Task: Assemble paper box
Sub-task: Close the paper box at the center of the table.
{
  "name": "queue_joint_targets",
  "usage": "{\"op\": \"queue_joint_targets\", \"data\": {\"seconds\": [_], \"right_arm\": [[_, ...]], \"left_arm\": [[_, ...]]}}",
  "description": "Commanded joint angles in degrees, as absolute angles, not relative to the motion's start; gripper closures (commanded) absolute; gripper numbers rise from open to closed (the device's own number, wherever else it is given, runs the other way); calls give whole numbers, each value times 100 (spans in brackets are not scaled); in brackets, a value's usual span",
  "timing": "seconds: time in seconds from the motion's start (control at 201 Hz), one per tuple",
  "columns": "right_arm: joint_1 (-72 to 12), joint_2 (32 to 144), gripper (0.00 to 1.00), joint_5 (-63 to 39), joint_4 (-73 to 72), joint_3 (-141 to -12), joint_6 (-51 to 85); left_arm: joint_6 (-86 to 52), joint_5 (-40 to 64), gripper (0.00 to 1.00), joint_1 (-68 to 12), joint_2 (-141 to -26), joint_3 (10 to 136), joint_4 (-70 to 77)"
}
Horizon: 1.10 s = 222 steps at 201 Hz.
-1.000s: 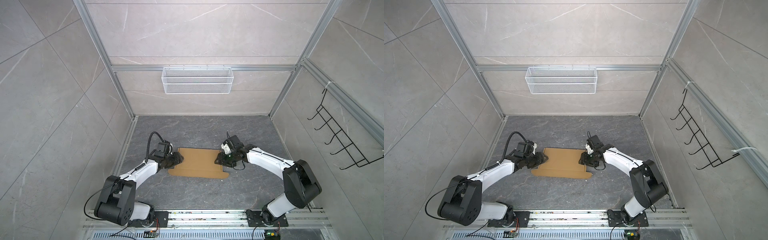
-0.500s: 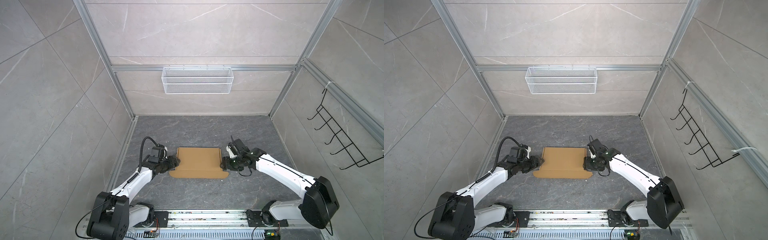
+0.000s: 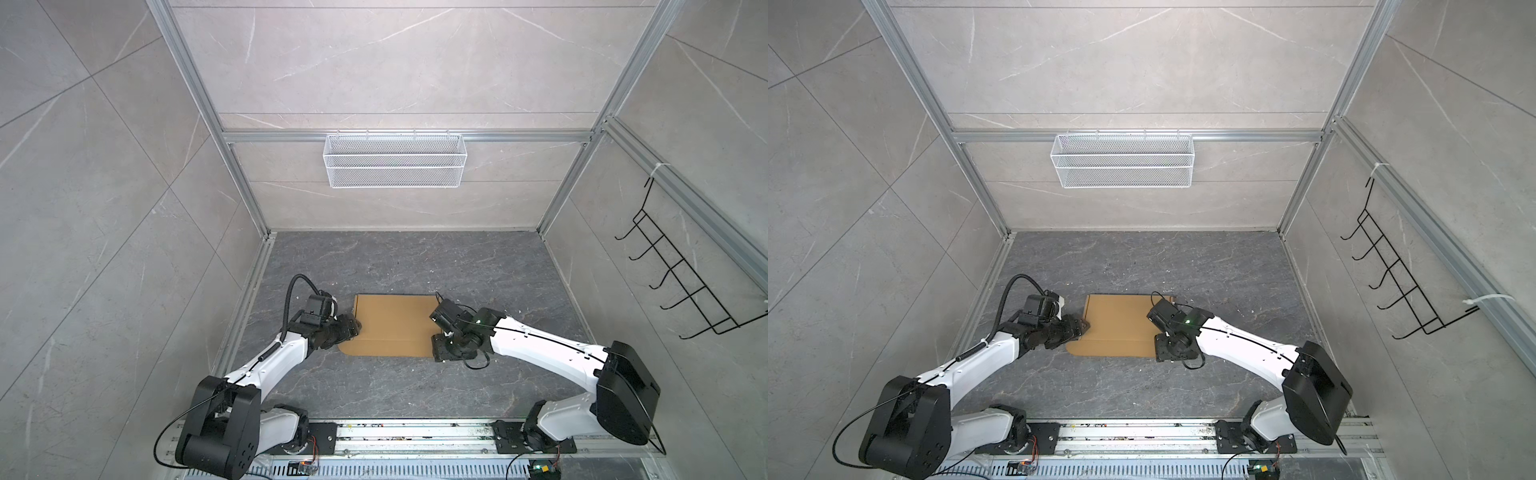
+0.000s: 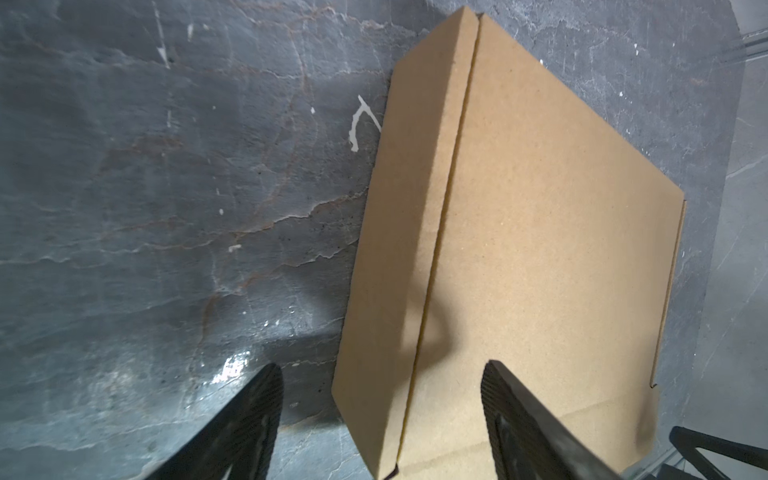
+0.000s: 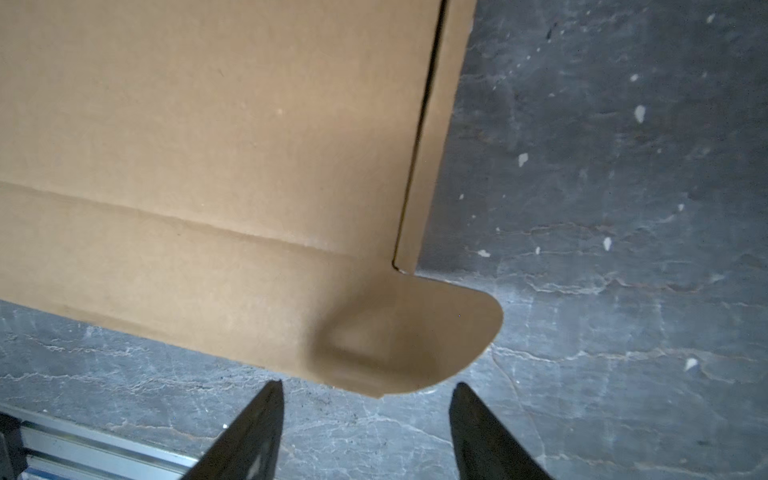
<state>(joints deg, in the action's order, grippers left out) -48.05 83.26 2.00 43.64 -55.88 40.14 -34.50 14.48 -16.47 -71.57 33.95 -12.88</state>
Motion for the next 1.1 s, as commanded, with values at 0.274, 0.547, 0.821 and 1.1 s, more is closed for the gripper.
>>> {"op": "queue_joint_targets", "data": {"seconds": [0.274, 0.547, 0.821, 1.1], "right_arm": [[-4833, 8762, 32, 516, 4471, -6041, 3874], [-4838, 9025, 31, 289, 4208, -5979, 3888], [-4830, 9061, 33, 98, 3884, -5813, 4051], [-4825, 9105, 35, -108, 3628, -5687, 4096]], "left_arm": [[-3344, 1503, 27, -1670, -7284, 3433, -1024], [-3342, 1529, 29, -1677, -7321, 3367, -975], [-3427, 1599, 31, -1679, -7373, 3248, -835], [-3462, 1618, 32, -1688, -7392, 3201, -765]]}}
